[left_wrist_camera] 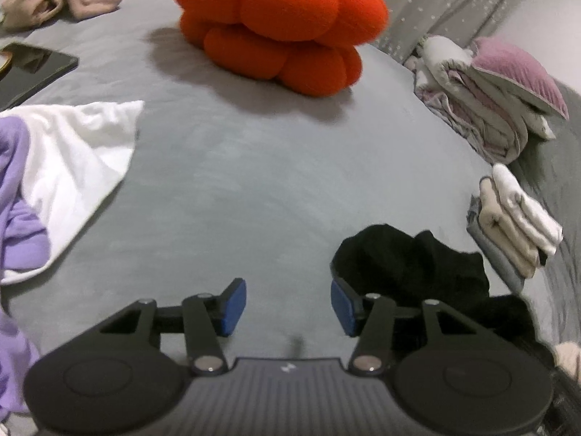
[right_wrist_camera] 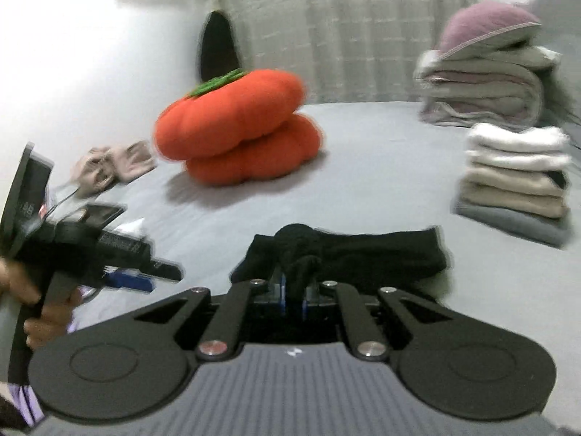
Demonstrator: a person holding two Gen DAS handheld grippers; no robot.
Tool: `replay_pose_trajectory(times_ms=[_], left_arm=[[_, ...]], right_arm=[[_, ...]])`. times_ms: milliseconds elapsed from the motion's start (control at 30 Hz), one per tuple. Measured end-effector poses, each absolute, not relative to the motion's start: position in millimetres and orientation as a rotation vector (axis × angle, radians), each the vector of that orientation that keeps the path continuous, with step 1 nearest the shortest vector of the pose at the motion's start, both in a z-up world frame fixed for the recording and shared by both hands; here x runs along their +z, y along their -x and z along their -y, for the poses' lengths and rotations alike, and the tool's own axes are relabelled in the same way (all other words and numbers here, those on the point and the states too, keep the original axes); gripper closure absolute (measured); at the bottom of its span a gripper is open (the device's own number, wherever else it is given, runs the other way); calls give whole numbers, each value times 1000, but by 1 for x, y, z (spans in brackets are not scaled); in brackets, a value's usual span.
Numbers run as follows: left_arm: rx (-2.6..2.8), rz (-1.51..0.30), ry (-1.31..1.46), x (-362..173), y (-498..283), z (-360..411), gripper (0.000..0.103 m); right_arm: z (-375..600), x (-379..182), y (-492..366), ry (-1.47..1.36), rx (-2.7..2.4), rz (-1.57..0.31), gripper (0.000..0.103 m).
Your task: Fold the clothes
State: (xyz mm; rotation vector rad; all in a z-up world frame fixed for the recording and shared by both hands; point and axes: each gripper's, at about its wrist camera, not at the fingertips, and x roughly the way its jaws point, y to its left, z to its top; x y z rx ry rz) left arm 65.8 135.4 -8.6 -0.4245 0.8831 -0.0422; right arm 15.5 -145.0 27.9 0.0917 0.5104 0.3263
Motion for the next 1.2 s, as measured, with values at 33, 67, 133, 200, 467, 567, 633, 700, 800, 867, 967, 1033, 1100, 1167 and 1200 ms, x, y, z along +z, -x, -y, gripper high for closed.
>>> replay_pose_trajectory(times_ms=[33, 67, 133, 200, 467, 567, 633, 700, 800, 867, 967, 1033, 1100, 1167, 1200], left_arm=[[-45, -883, 406, -9, -67, -130, 50], [-49, -882, 387, -9, -68, -124, 49], [-59, -877, 350, -11, -70, -110, 48], [-72, -869, 320, -13, -73, -97, 47], [-152, -832, 221, -23, -82, -46, 41], [-198, -813, 183, -25, -83, -29, 40], [-235, -805, 198, -25, -83, -23, 40], [-259, -791, 241, -24, -85, -23, 40], [-261, -755, 268, -23, -86, -24, 39], [-263, -746, 247, -25, -86, -20, 38], [-298, -747, 221, -32, -85, -11, 38], [-343, -758, 223, -36, -85, -2, 37], [-369, -756, 214, -38, -88, 7, 35], [-389, -755, 222, -39, -93, 15, 33], [-401, -760, 259, -40, -98, 18, 33]], right_arm=[[155, 29, -16, -108, 304, -508, 94], [164, 30, -15, -127, 285, -505, 94], [178, 32, -13, -160, 249, -499, 94], [192, 35, -9, -181, 219, -488, 94], [246, 43, 7, -230, 111, -446, 94], [266, 42, 13, -244, 77, -448, 94], [280, 40, 19, -253, 52, -453, 94], [293, 38, 25, -260, 25, -455, 95], [314, 34, 33, -263, -13, -458, 94], [325, 31, 38, -271, -32, -466, 94], [338, 27, 46, -277, -52, -480, 94], [344, 23, 50, -275, -56, -492, 94], [348, 20, 51, -273, -54, -506, 94], [351, 16, 53, -272, -52, -519, 94], [352, 14, 53, -271, -52, -526, 94]])
